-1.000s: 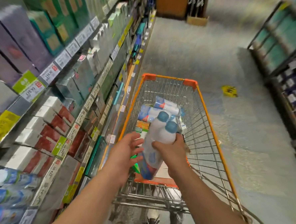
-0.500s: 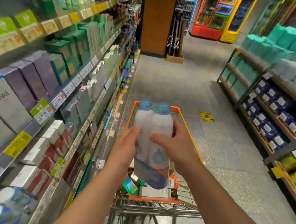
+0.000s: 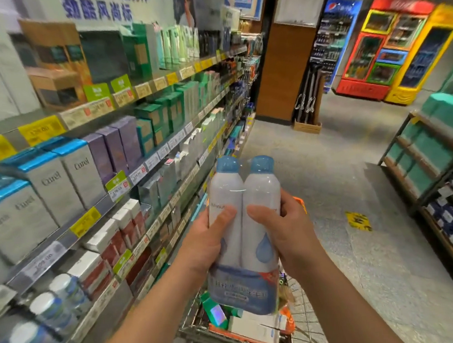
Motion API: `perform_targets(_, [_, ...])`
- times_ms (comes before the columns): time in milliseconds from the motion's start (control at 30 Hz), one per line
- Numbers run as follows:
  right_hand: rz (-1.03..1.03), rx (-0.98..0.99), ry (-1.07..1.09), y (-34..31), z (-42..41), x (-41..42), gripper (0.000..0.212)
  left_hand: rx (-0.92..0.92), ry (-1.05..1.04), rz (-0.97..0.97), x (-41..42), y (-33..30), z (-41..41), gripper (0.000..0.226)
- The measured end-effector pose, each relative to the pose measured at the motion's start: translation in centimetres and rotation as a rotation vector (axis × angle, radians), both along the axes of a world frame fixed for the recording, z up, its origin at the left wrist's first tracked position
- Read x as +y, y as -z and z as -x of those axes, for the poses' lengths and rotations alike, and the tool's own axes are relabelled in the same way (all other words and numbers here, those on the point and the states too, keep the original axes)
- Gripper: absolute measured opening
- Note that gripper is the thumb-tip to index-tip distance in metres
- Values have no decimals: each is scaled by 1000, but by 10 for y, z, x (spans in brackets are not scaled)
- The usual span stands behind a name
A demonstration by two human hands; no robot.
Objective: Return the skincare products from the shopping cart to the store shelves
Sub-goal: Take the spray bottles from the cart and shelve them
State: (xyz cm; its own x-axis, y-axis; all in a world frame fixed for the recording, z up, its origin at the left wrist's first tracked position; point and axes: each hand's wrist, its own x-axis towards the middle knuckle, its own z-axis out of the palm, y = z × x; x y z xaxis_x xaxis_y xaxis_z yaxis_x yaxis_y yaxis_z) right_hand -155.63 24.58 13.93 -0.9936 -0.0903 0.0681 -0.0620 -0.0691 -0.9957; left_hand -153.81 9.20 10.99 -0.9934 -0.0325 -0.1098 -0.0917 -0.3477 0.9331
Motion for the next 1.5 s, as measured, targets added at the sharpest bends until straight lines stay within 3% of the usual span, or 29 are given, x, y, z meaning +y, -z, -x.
perform_targets(200, [134,-44,-89,1,-13,7,45,65,-185,187,16,-13,-30,75])
perform_targets(300, [225,-88,-190,0,-22,-1,49,95,-313,312,15,-24,-57,64])
perform_targets(433, [294,-175,-337,5,-37,-20,70,66,-518,447,5,-34,-94,78])
perform_targets(500, [305,-195,-426,8,-47,-33,81,49,-597,446,-1,-38,-115,76])
perform_targets(800, [170,-118,-704,11,-113,-93,68,47,-874,418,-38,-57,-202,80])
perform_targets(1000, [149,-29,-746,-7,-165,-137,53,52,-985,353,-72,-66,-255,81])
perform_targets(1133, [118,85,-746,-19,-204,-174,61,111,-1016,352,-100,-74,-295,43])
perform_targets(1267, [117,155,-772,-24,-249,-216,70,124,-1092,367,-134,-81,-343,70])
perform_targets(1500, [105,242,-828,-38,-328,-284,84,157,-1143,375,-190,-93,-430,68])
